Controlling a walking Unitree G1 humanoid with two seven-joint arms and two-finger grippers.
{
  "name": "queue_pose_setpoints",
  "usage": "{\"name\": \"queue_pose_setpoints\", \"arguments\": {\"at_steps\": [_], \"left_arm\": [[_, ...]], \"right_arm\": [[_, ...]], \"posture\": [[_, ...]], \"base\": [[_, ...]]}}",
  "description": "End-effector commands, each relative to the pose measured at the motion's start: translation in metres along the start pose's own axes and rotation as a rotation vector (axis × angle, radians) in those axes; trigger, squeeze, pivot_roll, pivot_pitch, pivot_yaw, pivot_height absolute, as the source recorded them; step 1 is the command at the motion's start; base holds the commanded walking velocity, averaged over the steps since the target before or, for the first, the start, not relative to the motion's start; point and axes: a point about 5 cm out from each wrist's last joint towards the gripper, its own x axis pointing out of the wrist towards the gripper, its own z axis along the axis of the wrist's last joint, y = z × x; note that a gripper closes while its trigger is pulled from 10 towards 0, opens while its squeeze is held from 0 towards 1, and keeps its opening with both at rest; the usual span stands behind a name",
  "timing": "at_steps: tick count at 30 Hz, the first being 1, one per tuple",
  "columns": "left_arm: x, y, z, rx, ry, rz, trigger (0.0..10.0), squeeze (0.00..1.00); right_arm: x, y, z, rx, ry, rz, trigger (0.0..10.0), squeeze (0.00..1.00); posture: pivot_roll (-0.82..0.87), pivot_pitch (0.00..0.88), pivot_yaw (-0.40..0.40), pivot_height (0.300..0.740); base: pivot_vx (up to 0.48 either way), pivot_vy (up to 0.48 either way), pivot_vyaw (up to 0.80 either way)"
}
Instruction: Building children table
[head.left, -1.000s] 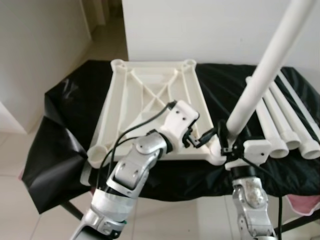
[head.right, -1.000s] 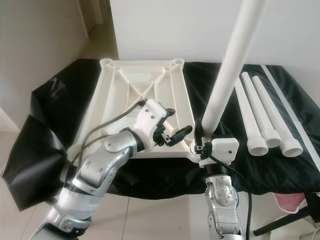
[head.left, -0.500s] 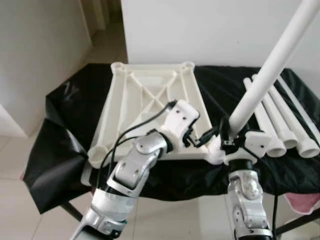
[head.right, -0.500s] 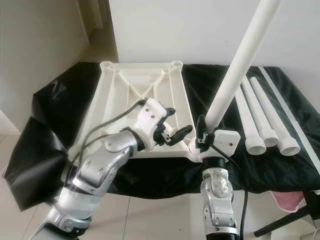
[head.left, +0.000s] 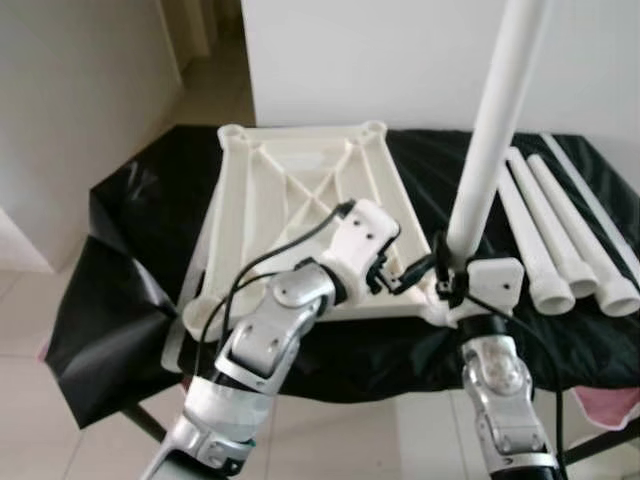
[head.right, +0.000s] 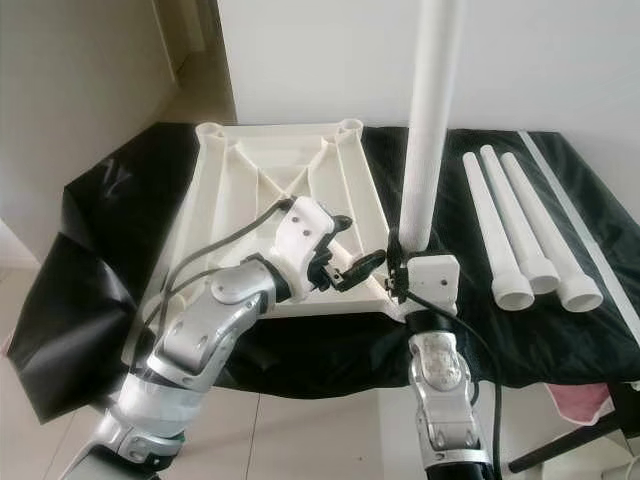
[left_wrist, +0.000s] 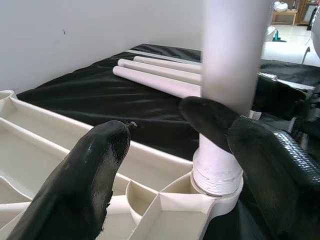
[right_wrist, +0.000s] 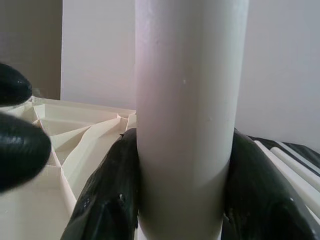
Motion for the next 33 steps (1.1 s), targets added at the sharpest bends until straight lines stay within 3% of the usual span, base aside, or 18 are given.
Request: {"name": "queue_pose_setpoints", "arguments": {"at_steps": [1,6,10,20,33], "left_arm": [[0.000,0.003,0.001,0.009,0.002,0.021,10.0,0.00],[0.000,0.003,0.001,0.008,0.001,0.021,10.0,0.00],[0.001,0.004,0.002,0.009,-0.001,0.020,10.0,0.00],[0.001,0.003,0.002,0.007,-0.003,0.021,10.0,0.00],[0.000,0.003,0.002,0.003,-0.004,0.032,10.0,0.00]], "right_arm": [[-0.027,-0.011,-0.045,0.003,0.253,-0.035,10.0,0.00],[-0.028,-0.016,-0.049,0.060,0.291,-0.085,10.0,0.00],[-0.020,-0.020,-0.051,0.127,0.330,-0.128,10.0,0.00],[-0.008,-0.028,-0.051,0.117,0.372,-0.128,10.0,0.00],[-0.020,-0.021,-0.050,0.139,0.353,-0.148,10.0,0.00]], "posture": [[-0.07,0.029,0.012,0.740],[-0.07,0.030,0.015,0.740],[-0.07,0.029,0.019,0.740],[-0.07,0.032,0.011,0.740],[-0.07,0.033,0.005,0.740]], "base": [[0.000,0.000,0.00],[0.000,0.000,0.00],[0.000,0.000,0.00],[0.000,0.000,0.00],[0.000,0.000,0.00]]}}
